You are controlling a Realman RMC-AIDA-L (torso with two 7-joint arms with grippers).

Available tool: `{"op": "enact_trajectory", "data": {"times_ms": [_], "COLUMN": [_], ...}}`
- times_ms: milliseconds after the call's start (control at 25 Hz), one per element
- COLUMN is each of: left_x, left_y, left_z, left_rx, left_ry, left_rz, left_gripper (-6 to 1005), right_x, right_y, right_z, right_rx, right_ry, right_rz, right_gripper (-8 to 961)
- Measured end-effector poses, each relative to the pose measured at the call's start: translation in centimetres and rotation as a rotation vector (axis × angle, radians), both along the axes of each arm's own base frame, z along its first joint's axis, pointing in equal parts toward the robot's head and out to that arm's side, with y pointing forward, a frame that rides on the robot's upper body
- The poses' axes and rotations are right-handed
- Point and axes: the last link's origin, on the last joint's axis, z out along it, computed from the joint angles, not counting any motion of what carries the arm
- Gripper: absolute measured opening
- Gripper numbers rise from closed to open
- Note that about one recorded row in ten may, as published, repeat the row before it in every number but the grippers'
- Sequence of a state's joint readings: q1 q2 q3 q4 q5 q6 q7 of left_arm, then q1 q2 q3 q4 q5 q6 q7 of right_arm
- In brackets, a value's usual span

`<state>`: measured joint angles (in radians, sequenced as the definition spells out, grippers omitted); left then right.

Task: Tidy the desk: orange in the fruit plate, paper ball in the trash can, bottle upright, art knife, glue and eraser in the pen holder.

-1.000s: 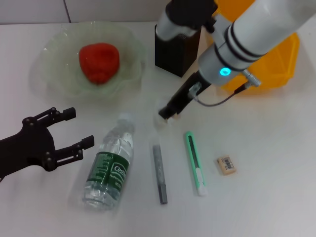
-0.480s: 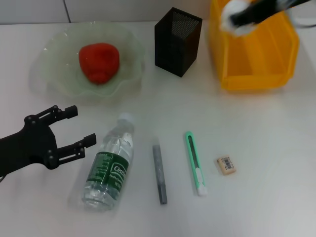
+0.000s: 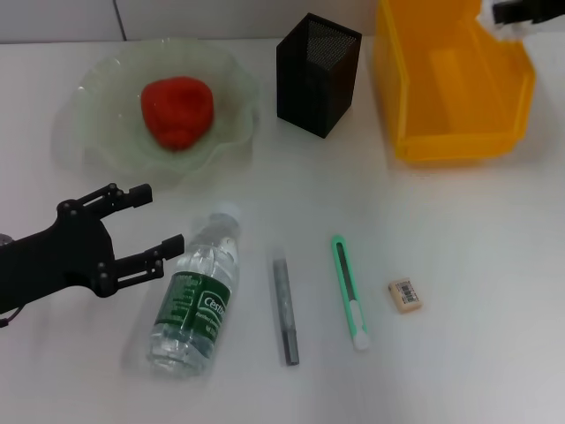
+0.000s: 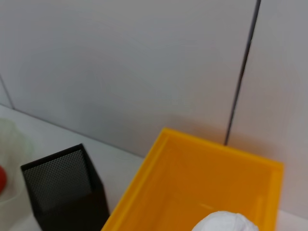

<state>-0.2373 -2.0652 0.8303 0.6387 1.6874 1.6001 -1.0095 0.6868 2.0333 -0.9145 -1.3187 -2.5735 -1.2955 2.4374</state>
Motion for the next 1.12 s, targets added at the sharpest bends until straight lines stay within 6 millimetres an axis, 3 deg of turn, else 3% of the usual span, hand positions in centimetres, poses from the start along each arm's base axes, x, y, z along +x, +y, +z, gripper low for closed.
{"op": "enact_trajectory", "data": {"times_ms": [400, 600, 640, 720, 760, 800, 920, 1120], "left_x": [0.3, 0.5, 0.6, 0.7, 0.8, 0.9, 1.2, 2.1], "left_y": [0.2, 0.4, 0.5, 0.5, 0.6, 0.7, 1.0, 2.2], "left_z": [0.0, 0.0, 0.0, 0.1, 0.1, 0.1, 0.4, 1.1], "left_rx": [-0.004, -0.009, -0.01, -0.012, -0.013, -0.015, -0.022, -0.068], "left_ry": [-0.003, -0.008, -0.01, -0.013, -0.014, -0.016, -0.031, -0.083], "left_rz": [-0.01, -0.015, -0.016, -0.022, -0.024, -0.025, -0.016, 0.058], "left_gripper": [814, 814, 814, 814, 814, 814, 814, 814], "right_x": [0.4, -0.4, -0.8, -1.8, -2.9, -2.9, -3.4, 0.2], "right_y": [0.5, 0.2, -0.2, -1.6, -3.6, -3.6, -7.1, -13.3], "right_z": [-0.9, -0.4, -0.2, 0.2, 0.3, 0.3, 0.3, -1.8], "right_rx": [-0.024, -0.014, -0.015, -0.027, -0.055, -0.055, -0.106, -0.222], "right_ry": [-0.002, 0.008, 0.024, 0.068, 0.13, 0.13, 0.218, 0.32], "right_rz": [0.014, 0.04, 0.061, 0.127, 0.225, 0.225, 0.366, 0.528], "right_gripper": [558, 783, 783, 782, 782, 781, 780, 778]}}
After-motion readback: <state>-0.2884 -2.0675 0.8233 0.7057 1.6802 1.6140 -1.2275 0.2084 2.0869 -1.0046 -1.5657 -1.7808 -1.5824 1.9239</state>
